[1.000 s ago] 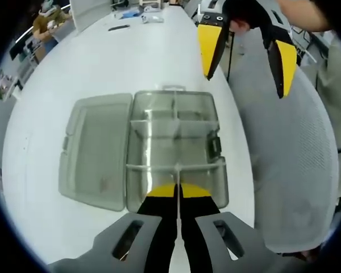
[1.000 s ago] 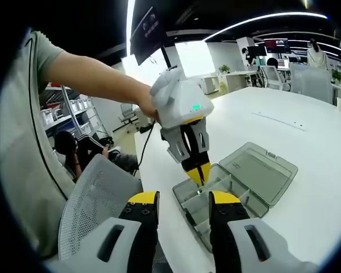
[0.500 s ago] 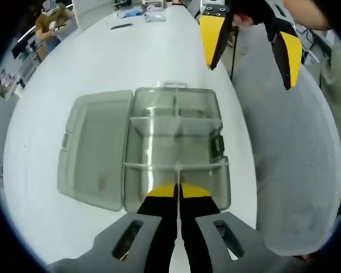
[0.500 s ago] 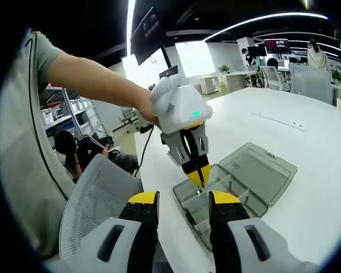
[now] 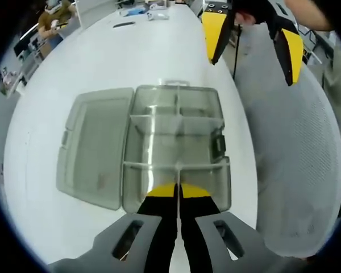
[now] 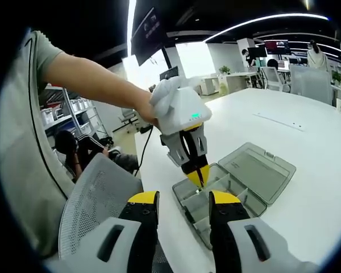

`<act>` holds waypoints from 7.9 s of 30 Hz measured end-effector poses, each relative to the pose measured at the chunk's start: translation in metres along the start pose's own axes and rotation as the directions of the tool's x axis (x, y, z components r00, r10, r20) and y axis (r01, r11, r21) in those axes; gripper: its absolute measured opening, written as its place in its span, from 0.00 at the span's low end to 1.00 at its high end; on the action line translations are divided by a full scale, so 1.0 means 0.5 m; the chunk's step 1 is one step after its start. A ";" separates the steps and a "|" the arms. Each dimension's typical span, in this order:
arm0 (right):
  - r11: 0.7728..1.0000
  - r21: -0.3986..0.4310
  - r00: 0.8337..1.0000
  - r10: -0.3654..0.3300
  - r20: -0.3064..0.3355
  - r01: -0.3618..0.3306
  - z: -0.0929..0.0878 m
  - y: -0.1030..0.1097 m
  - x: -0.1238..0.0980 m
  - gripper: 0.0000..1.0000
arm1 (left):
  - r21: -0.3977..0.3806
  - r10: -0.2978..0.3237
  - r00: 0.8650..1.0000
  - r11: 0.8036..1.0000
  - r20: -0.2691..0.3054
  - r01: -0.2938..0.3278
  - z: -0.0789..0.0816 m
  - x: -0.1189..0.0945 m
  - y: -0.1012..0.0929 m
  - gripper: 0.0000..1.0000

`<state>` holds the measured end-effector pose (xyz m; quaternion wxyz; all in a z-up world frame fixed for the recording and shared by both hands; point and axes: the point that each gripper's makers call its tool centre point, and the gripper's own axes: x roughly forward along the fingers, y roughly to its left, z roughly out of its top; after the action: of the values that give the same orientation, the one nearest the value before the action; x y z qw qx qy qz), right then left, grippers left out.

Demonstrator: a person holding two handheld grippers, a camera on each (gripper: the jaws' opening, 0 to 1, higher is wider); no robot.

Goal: Insert the divider into the dual guide fixture by aligning both edges with the guide slots and pushing it downward to the bottom, including one-sided entry, uneven engagement, binding, and posture correction.

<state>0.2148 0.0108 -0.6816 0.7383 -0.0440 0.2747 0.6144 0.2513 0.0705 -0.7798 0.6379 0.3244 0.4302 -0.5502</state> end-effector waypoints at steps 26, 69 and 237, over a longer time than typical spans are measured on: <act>1.000 -0.009 1.000 0.000 -0.004 0.000 0.003 -0.001 -0.009 0.32 | -0.031 0.017 1.000 0.999 -0.005 -0.017 0.002 0.000 -0.001 0.00; 0.998 -0.054 0.997 -0.027 -0.071 0.023 -0.022 -0.013 -0.012 0.39 | -0.139 0.187 0.943 0.978 0.275 -0.153 0.048 -0.098 -0.020 0.25; 0.890 -0.409 0.748 -0.128 -0.651 -0.203 -0.261 -0.222 -0.036 0.28 | -0.439 0.358 0.778 0.891 0.516 -0.120 0.081 -0.100 -0.110 0.73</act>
<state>0.2707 -0.0843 -0.8141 0.5478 -0.4246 0.3677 0.6200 0.2040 0.0456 -0.7142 0.8549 0.0621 0.2663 -0.4409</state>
